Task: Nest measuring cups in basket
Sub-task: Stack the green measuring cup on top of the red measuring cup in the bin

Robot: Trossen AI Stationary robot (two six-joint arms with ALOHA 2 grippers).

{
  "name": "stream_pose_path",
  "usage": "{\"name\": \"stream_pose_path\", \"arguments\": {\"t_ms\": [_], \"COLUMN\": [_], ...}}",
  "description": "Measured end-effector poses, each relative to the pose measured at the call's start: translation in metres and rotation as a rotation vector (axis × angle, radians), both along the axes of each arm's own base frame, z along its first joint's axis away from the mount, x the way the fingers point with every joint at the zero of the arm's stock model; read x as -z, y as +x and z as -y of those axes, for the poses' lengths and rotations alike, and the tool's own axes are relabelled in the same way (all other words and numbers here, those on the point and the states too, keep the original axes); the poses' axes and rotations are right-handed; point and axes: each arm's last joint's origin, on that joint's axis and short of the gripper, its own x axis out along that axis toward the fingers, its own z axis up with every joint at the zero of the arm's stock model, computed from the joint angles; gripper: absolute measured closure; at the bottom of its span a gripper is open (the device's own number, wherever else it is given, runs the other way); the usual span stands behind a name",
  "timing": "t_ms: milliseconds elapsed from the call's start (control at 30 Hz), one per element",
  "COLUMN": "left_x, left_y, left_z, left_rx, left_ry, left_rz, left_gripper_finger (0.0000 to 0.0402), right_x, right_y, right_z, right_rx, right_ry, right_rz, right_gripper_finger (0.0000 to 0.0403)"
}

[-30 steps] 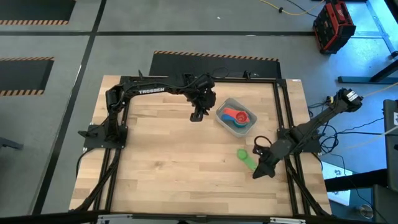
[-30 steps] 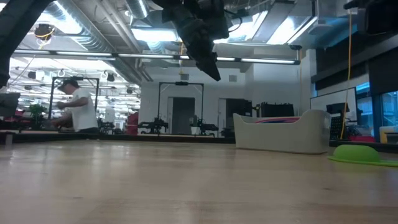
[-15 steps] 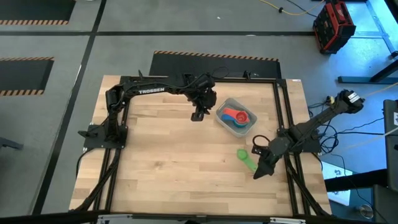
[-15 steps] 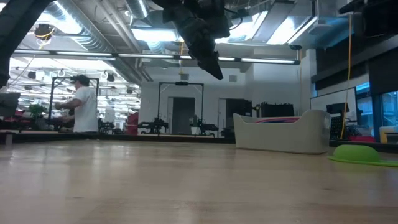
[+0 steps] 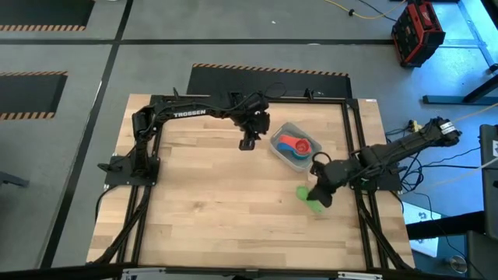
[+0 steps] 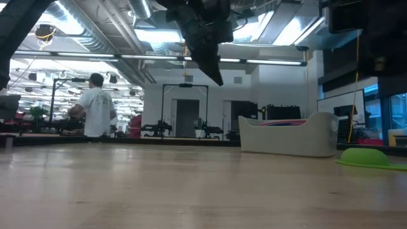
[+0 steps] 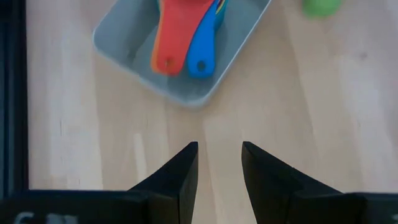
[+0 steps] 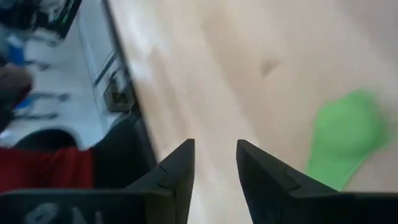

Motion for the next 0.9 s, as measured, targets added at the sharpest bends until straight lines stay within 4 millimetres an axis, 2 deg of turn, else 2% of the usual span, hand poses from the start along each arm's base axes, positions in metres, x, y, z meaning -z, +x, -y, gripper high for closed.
{"name": "stream_pose_path", "arguments": {"t_ms": [167,500,567,667,733,800,900], "left_x": [0.003,0.003,-0.003,-0.019,-0.03,-0.036,-0.037], "left_y": [-0.004,-0.003,-0.011,-0.023,-0.035,-0.052,-0.085], "left_z": [0.003,0.025,0.032,0.044,0.05,0.052,0.053], "left_rx": [0.002,0.027,0.072,0.198,0.244,0.194,0.024], "left_ry": [-0.028,-0.092,-0.17,-0.286,-0.295,-0.242,-0.126], "left_rz": [-0.051,-0.085,-0.109,-0.041,0.031,0.07,0.114], "left_gripper_finger": [0.0285,0.0285,0.0285,0.0285,0.0285,0.0285,0.0285], "right_x": [0.003,0.017,0.018,0.018,0.018,0.018,0.018], "right_y": [0.005,0.011,0.011,0.012,0.012,0.012,0.012], "right_z": [0.008,0.026,0.028,0.028,0.028,0.027,0.027], "right_rx": [0.064,0.093,0.087,0.083,0.074,0.07,0.061], "right_ry": [-0.196,-0.474,-0.49,-0.491,-0.487,-0.479,-0.458], "right_rz": [0.045,-0.033,-0.041,-0.042,-0.041,-0.041,-0.042], "right_gripper_finger": [0.0279,0.0279,0.0279,0.0279,0.0279,0.0279,0.0279]}}
